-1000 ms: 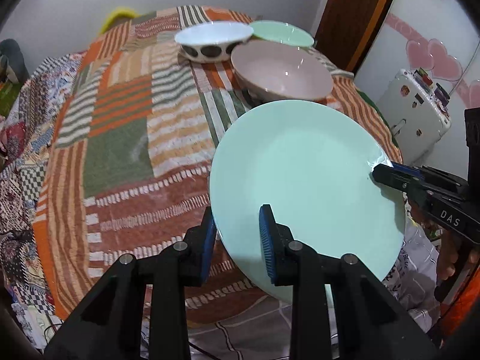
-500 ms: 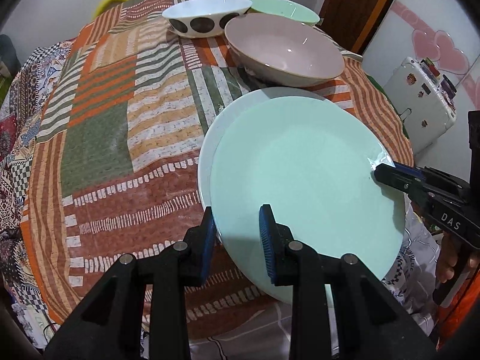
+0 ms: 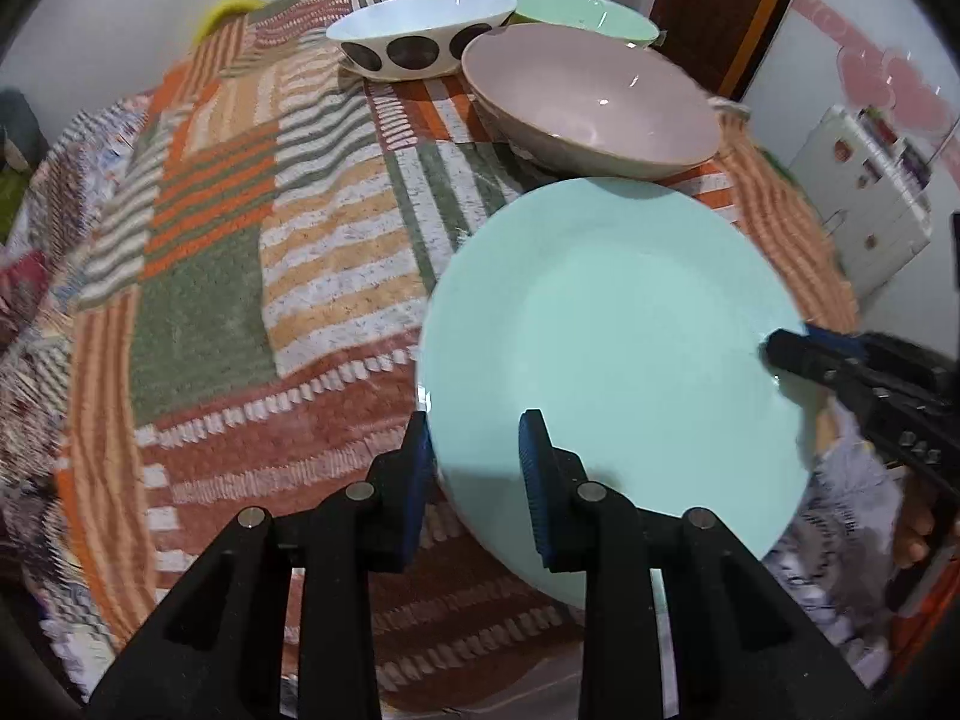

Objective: Organize plates and bowls
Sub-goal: 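Lower the mint green plate onto the white plate and open both tools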

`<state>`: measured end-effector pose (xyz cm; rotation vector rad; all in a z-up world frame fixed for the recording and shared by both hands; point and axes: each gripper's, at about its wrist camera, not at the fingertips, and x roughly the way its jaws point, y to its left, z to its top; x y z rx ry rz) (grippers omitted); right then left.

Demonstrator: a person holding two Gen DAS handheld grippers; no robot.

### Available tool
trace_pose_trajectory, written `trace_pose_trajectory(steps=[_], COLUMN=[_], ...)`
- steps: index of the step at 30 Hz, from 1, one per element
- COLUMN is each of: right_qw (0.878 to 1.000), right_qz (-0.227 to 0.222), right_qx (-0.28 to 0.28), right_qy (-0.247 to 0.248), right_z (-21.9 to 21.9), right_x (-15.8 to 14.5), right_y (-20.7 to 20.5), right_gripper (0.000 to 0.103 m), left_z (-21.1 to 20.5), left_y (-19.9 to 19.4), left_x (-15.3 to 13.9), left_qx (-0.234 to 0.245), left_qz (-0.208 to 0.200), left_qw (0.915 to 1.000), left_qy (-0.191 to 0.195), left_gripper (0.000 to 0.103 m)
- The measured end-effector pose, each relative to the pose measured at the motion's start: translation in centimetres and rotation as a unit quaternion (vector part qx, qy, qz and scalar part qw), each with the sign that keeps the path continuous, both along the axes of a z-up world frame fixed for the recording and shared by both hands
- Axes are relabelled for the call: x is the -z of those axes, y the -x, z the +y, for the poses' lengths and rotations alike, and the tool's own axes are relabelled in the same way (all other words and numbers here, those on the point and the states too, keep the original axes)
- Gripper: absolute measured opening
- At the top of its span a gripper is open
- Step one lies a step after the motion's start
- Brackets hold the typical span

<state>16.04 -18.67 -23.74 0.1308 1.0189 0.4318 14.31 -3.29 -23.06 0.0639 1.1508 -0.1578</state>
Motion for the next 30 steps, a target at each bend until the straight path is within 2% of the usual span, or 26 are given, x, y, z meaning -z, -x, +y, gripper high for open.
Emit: trace_pose_trajectory(steps=[5, 13, 18, 21, 30], right_qw=[1.000, 1.000, 0.997, 0.997, 0.997], right_qz=[-0.003, -0.012, -0.047, -0.052, -0.051], right_qx=[-0.006, -0.008, 0.009, 0.005, 0.009], right_qy=[0.008, 0.023, 0.060, 0.061, 0.055], right_z=[0.1, 0.5, 0.7, 0.5, -0.2], right_x=[0.0, -0.3, -1.3, -1.8, -2.2], right_y=[0.0, -0.1, -0.2, -0.3, -0.4], right_gripper=[0.018, 0.017, 0.018, 0.022, 0.025], left_z=[-0.4, -0.1, 0.0, 0.2, 1.4], left_y=[0.0, -0.2, -0.2, -0.3, -1.0], left_x=[0.4, 0.4, 0.4, 0.4, -0.7], left_qx=[0.009, 0.002, 0.000, -0.004, -0.021], left_qz=[-0.007, -0.005, -0.003, 0.001, -0.003], left_qw=[0.9997, 1.0000, 1.0000, 1.0000, 0.9996], left_qy=[-0.021, -0.007, -0.001, 0.008, 0.018], left_gripper=[0.028, 0.028, 0.032, 0.032, 0.032])
